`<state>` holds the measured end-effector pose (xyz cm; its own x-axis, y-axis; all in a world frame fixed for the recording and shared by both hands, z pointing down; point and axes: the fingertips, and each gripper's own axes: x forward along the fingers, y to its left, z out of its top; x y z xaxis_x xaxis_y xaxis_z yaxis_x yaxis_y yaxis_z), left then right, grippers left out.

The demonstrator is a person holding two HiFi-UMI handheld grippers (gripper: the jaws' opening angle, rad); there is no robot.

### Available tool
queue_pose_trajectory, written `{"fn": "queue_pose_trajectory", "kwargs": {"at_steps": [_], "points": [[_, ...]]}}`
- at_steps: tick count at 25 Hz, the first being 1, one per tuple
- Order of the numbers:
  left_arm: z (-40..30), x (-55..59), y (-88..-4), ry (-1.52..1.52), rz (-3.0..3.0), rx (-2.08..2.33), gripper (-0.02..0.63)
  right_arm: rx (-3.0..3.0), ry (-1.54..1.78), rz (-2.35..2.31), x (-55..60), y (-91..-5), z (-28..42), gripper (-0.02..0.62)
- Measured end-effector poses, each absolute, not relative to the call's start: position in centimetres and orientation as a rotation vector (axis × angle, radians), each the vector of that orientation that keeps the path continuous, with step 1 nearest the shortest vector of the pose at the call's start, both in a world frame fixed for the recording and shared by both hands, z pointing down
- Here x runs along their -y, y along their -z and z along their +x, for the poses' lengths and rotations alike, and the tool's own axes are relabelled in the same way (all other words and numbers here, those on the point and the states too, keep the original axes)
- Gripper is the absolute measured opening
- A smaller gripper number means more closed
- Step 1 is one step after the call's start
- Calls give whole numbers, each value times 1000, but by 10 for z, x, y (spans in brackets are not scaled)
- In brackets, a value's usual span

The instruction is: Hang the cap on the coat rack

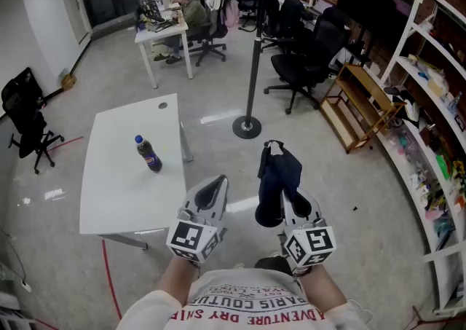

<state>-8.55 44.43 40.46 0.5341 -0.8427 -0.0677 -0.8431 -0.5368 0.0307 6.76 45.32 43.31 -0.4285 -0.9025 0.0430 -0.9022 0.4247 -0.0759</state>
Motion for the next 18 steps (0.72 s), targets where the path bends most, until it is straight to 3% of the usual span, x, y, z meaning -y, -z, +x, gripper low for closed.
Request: {"fn": "queue_pose_trajectory", "kwargs": {"at_steps": [18], "points": [[-94, -432, -410, -128, -2749, -1538, 5, -2639, 192, -1636, -439, -435, 57, 29]]}}
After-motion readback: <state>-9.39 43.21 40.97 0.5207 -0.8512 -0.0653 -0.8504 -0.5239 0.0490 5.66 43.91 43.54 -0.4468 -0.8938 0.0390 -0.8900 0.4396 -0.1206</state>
